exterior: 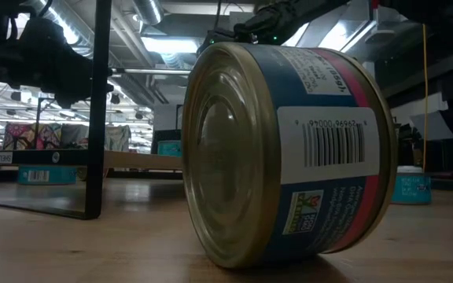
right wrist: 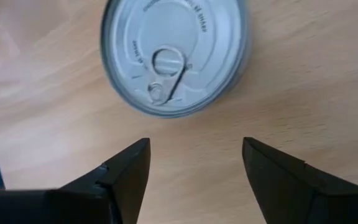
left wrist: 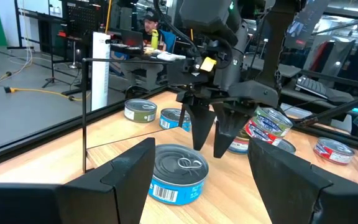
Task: Stack canned seafood by type on shelf
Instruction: Stack the light blue tuna can on top of the light blue tuna can on the shelf
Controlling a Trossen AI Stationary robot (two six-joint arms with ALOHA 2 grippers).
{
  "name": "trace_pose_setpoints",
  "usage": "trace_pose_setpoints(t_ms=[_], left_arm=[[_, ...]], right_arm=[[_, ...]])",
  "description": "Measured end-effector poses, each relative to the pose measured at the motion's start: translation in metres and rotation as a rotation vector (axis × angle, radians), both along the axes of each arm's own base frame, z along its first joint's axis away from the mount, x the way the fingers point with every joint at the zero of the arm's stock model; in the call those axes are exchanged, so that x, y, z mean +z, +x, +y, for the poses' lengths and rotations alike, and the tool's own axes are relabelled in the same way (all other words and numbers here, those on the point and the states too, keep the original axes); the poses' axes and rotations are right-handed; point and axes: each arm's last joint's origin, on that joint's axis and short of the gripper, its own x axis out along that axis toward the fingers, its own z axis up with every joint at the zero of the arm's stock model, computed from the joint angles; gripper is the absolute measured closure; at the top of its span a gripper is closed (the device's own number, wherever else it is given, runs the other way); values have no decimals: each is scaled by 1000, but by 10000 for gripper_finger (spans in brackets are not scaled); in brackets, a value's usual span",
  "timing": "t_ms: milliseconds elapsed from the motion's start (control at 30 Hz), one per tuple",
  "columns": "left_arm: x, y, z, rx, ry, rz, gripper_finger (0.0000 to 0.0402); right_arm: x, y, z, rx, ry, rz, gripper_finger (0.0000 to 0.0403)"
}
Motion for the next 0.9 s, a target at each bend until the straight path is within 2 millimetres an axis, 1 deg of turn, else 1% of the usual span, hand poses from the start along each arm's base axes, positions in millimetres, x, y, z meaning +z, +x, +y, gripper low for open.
trace_pose_setpoints(t_ms=[133,233,400,500,667,767,900], left_arm=[[0,0,0,0,0,2,148],[3,-1,0,0,6,37,148],[14,-7,0,-1,17,136,148],[23,-12,0,-2,30,189,148],[34,-17,0,-6,56,234,148],[38,-18,0,-5,55,223,148],[39,-18,0,-2,26,197,148]], right_arm=[[7,0,0,62,-30,5,150],[14,-2,0,107,-48,22,151],[33,-4,1,180,-81,43,151],[46,-3,5,223,-139,49,151],[75,-6,18,327,-279,85,151],[92,-9,29,379,-363,117,151],[112,-14,41,402,-454,156,151]])
